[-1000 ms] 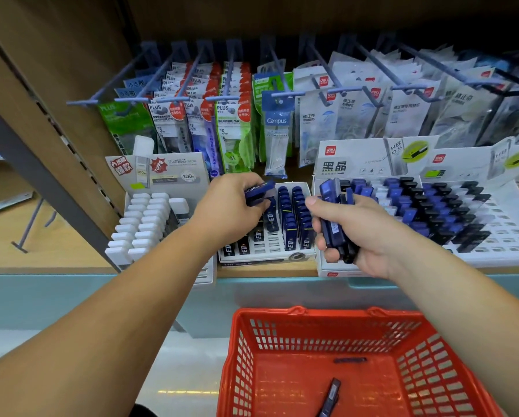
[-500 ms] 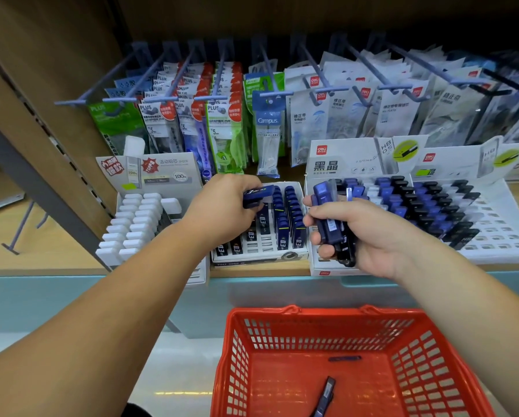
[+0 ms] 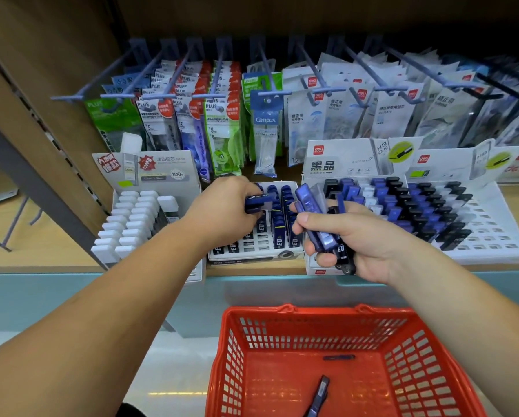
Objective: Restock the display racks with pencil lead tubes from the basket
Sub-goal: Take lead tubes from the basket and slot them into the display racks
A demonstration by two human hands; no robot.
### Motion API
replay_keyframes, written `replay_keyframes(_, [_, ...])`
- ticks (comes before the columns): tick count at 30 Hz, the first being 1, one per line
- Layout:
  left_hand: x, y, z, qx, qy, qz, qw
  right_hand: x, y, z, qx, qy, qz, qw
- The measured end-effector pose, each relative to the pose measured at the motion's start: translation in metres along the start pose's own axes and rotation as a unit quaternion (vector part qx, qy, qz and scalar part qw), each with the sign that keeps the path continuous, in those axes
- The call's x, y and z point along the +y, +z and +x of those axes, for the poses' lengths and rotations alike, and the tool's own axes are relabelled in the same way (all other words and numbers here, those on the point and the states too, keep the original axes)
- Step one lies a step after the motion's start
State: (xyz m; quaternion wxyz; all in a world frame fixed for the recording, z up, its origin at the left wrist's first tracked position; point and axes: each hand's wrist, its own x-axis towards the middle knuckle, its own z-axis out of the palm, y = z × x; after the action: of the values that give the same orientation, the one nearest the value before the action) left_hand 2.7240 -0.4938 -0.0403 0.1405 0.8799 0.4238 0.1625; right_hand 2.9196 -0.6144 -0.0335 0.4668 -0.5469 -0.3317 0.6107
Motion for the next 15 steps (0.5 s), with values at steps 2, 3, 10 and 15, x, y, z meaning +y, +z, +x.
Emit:
replay_keyframes(2, [0.001, -0.002, -0.006, 0.048, -0.012, -0.051, 0.998, 0.0, 0.002, -0.002, -0.008, -0.004, -0.001, 1.0])
replay_keyframes(3, [0.004, -0.004, -0.008, 0.075, -0.023, -0.102, 0.992, 0.0, 0.003, -0.003, -0.01, -0.007, -0.005, 1.0])
replay_keyframes(10, [0.045, -0.017, -0.03, -0.044, -0.061, -0.413, 0.908, 0.0, 0.017, -0.005, -0.004, -0.022, -0.043, 0.999])
replay_keyframes(15, [0.034, -0.017, -0.033, -0.032, -0.111, -0.395, 0.911, -0.001, 0.025, -0.007, -0.018, -0.029, -0.038, 0.999])
